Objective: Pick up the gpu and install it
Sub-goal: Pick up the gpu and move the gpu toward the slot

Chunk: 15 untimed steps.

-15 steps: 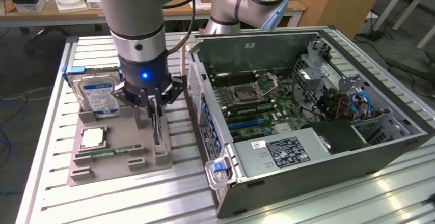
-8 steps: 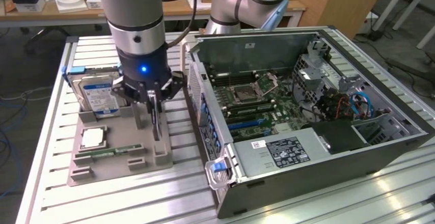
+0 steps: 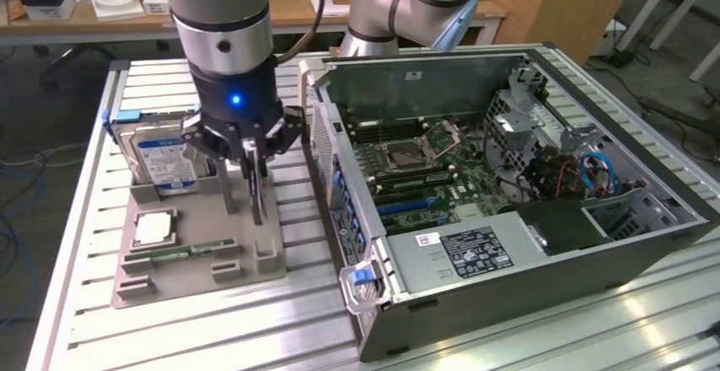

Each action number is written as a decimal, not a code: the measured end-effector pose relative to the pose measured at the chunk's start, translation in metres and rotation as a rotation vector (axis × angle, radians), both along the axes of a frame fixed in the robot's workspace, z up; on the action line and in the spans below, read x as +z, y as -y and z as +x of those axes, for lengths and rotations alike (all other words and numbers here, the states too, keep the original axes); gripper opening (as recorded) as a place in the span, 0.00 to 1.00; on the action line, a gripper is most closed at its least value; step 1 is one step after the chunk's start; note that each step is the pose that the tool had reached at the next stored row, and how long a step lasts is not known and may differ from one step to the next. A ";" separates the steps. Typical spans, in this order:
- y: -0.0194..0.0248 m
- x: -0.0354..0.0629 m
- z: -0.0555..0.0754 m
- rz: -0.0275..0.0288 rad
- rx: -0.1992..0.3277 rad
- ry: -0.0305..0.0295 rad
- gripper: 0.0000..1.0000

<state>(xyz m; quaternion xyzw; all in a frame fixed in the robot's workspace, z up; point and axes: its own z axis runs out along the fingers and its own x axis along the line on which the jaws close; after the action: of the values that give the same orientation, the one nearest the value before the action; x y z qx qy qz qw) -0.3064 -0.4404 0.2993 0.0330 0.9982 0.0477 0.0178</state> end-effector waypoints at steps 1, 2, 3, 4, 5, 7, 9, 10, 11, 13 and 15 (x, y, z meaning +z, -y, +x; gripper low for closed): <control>0.0000 0.0014 0.000 0.0004 0.000 0.0000 0.26; 0.0000 0.0029 0.000 0.0006 0.000 0.0002 0.26; 0.0000 0.0044 0.000 0.0009 0.000 0.0001 0.26; 0.0000 0.0058 0.000 0.0013 0.000 0.0002 0.26; 0.0000 0.0071 0.000 0.0015 0.000 0.0002 0.26; 0.0000 0.0094 0.000 0.0021 0.000 0.0002 0.26; 0.0000 0.0118 0.000 0.0026 0.000 0.0002 0.26; 0.0000 0.0130 0.000 0.0029 0.000 0.0002 0.26; 0.0000 0.0142 0.000 0.0032 0.000 0.0002 0.26; 0.0000 0.0166 0.000 0.0038 0.000 0.0002 0.26; 0.0000 0.0193 0.000 0.0042 0.000 0.0002 0.26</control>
<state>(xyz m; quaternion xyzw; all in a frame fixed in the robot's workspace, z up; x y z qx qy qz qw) -0.3065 -0.4405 0.3186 0.0331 0.9981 0.0498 0.0178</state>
